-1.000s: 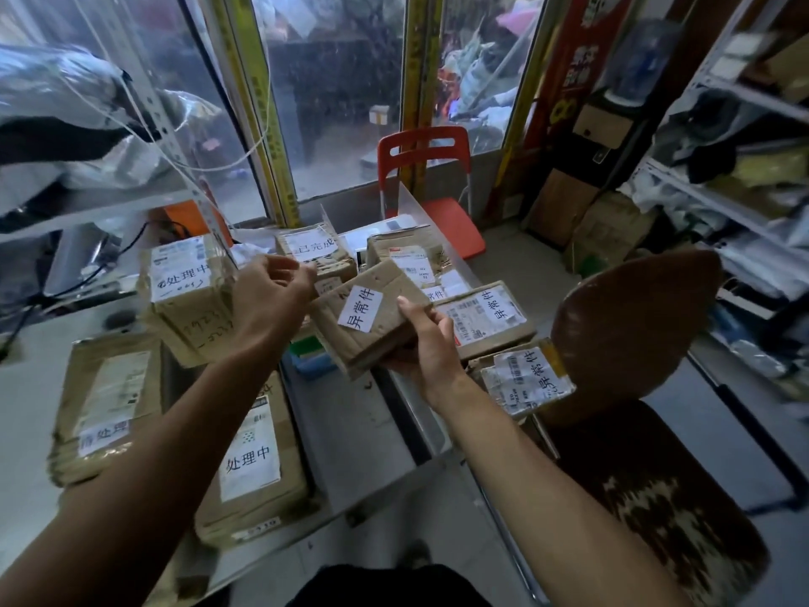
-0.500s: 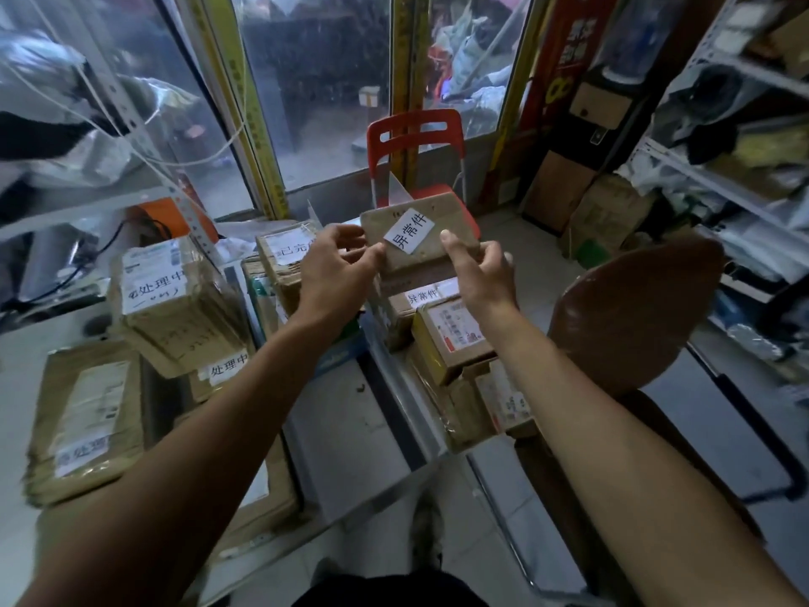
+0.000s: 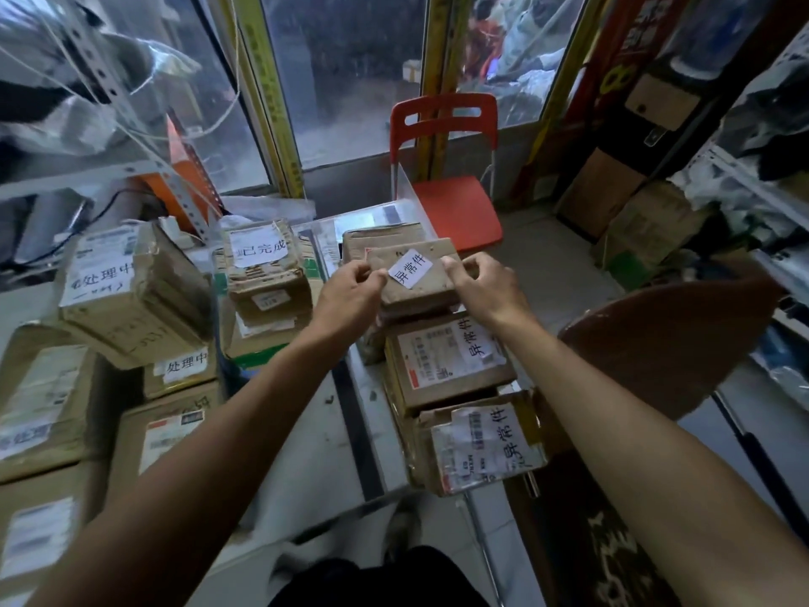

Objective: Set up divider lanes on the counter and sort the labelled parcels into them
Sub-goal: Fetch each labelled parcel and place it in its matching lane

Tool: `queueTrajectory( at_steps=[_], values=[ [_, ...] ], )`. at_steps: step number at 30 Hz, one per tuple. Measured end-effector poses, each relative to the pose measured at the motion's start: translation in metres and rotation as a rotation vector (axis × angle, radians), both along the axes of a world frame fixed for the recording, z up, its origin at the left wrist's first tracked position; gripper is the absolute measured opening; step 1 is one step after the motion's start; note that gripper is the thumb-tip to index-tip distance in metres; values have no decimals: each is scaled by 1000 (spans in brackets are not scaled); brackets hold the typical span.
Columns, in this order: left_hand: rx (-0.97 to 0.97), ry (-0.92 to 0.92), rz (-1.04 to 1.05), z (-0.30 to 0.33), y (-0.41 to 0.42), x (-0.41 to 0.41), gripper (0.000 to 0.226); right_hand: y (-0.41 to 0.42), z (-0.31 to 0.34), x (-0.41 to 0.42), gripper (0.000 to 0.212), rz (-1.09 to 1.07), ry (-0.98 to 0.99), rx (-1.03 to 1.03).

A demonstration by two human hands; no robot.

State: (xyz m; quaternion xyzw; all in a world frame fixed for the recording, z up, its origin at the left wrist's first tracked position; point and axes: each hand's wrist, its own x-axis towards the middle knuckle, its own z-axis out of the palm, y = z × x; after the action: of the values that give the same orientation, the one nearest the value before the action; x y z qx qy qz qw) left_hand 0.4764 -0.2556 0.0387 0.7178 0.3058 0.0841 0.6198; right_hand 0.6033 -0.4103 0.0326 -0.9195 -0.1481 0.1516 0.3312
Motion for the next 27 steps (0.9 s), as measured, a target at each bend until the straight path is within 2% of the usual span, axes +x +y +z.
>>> queueTrajectory(
  at_steps=[3,8,14,18,22,25,27],
  values=[
    [4,9,41,-4,-2,-1,13,2,-2,4,51,16,-9,7],
    [22,7,76,-8,-7,-6,36,3,-5,6,49,31,-46,1],
    [33,12,50,-8,-10,-18,43,2,-12,-7,46,74,-84,-38],
    [73,5,65,-4,-13,-37,47,2,-6,-21,48,-58,-176,23],
    [205,-72,116,9,-5,-77,33,16,19,-48,30,-159,-329,267],
    [236,-165,176,27,14,-120,19,49,42,-91,19,0,-356,370],
    [294,-191,235,40,35,-159,13,83,54,-131,20,141,-351,412]
  ],
)
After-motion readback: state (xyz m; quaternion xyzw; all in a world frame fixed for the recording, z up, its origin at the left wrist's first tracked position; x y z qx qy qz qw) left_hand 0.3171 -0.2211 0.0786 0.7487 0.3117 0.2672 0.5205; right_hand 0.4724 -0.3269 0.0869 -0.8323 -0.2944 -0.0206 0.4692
